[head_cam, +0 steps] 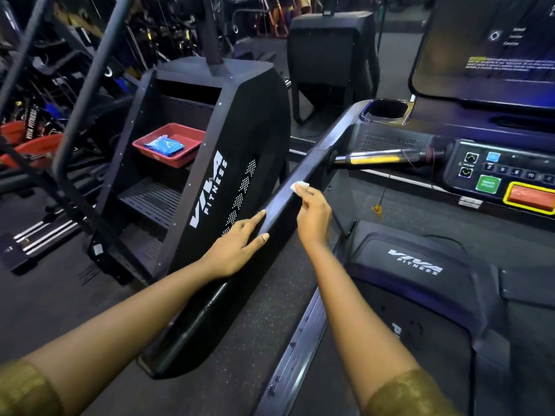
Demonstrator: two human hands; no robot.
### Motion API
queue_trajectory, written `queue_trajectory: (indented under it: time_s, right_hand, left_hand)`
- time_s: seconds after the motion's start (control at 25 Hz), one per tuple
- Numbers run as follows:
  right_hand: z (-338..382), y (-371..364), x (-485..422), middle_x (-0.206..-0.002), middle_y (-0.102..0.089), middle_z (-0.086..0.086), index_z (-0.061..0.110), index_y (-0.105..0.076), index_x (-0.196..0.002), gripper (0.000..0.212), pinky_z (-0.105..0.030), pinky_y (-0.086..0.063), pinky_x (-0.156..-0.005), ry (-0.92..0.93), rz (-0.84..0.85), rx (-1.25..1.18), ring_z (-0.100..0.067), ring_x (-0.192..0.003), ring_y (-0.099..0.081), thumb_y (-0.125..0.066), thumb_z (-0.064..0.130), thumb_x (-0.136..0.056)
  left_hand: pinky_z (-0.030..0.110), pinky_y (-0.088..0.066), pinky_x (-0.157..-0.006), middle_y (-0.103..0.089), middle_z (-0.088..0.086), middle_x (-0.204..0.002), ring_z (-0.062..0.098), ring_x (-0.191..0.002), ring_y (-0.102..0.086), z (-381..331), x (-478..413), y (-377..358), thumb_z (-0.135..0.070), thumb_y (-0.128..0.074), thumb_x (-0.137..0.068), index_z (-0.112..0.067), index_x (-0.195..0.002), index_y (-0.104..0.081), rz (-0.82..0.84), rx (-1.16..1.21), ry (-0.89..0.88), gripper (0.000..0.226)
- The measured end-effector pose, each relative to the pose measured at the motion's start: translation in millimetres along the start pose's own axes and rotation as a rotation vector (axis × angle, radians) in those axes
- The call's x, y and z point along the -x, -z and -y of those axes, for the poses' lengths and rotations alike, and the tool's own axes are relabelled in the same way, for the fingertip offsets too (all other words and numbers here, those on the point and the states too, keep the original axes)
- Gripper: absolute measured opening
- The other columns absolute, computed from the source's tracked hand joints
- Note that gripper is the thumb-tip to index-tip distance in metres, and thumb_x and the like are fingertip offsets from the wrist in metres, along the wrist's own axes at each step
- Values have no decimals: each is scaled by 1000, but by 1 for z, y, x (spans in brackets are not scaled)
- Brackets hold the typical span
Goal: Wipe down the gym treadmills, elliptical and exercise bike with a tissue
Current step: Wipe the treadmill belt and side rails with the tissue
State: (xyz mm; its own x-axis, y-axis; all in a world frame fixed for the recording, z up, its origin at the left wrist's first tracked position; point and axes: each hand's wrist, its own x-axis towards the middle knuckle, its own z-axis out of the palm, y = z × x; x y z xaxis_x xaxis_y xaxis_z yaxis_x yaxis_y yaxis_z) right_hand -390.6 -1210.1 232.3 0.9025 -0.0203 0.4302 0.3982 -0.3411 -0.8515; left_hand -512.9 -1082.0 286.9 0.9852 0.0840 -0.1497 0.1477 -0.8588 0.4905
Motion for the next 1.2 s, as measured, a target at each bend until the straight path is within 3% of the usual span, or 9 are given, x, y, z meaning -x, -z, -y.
queue_trajectory:
  time_s: [0.12, 0.24, 0.44, 0.56, 0.68, 0.8, 0.96, 1.08, 1.2]
  right_hand:
    - [5, -2, 16, -109, -57, 0, 13, -65, -115, 31, -13, -40, -84, 20, 80, 105, -10, -95, -50, -48, 3, -92]
    - [15, -5, 47, -105, -60, -5, 11, -68, -112, 33, -20, -42, -84, 110, 26, 85, -20, -97, -58, -52, -5, -88]
    - [35, -7, 112, -102, -61, 4, 11, -69, -111, 36, -5, -39, -88, 14, -34, -190, -3, -95, -58, -53, -8, -84]
    - [22, 0, 90, -115, -65, 2, 12, -67, -114, 37, -13, -41, -97, -211, -177, -390, -5, -109, -58, -52, -8, -88]
    - [-3, -1, 40, -116, -65, 2, 15, -66, -116, 38, -6, -39, -88, -412, -215, -372, -12, -109, -59, -48, -5, -90]
    - [-3, -16, 42, -114, -66, -4, 10, -67, -114, 36, -4, -38, -87, -331, -181, -309, -18, -108, -60, -51, -8, -87]
    - [16, -27, 103, -110, -65, 1, 9, -68, -113, 38, -4, -40, -90, -304, -214, -356, -5, -103, -58, -53, -12, -84]
    - [30, -26, 154, -112, -63, 3, 7, -66, -114, 42, -7, -40, -92, -274, -139, -396, 5, -106, -55, -55, -16, -81]
    - [25, -17, 157, -114, -63, 0, 3, -65, -113, 36, -3, -38, -90, -295, -186, -434, 3, -106, -56, -55, -14, -83]
  left_hand:
    - [33, -30, -107, -45, 6, -134, 21, -127, -43, 11, 9, 3, -46, -32, -100, -42, -150, -8, 37, 52, -5, 56]
    - [30, -31, -106, -48, 0, -122, 17, -123, -45, 17, 18, 1, -46, -32, -100, -43, -149, -8, 25, 84, -21, 55]
    - [28, -33, -100, -49, -3, -117, 13, -119, -46, 16, 22, 0, -47, -31, -100, -44, -149, -11, -9, 85, -27, 54]
    - [30, -34, -98, -48, -3, -109, 14, -111, -48, 14, 23, -1, -50, -30, -99, -44, -149, -10, -29, 34, -31, 54]
    - [36, -36, -100, -47, -2, -107, 16, -107, -49, 13, 22, -2, -52, -29, -98, -45, -148, -8, -34, 4, -25, 55]
    - [32, -37, -94, -48, -1, -103, 16, -103, -49, 13, 22, -2, -53, -29, -97, -47, -148, -8, -40, 0, -26, 55]
    - [34, -38, -93, -46, -1, -100, 21, -105, -51, 12, 22, -3, -53, -30, -97, -46, -149, -7, -52, -33, -23, 57]
    - [36, -38, -94, -44, -1, -99, 25, -107, -52, 12, 23, -3, -54, -30, -97, -46, -148, -6, -46, -54, -15, 58]
    - [35, -38, -92, -45, 0, -101, 26, -103, -53, 12, 23, -3, -55, -28, -96, -48, -148, -4, -33, -63, -14, 58]
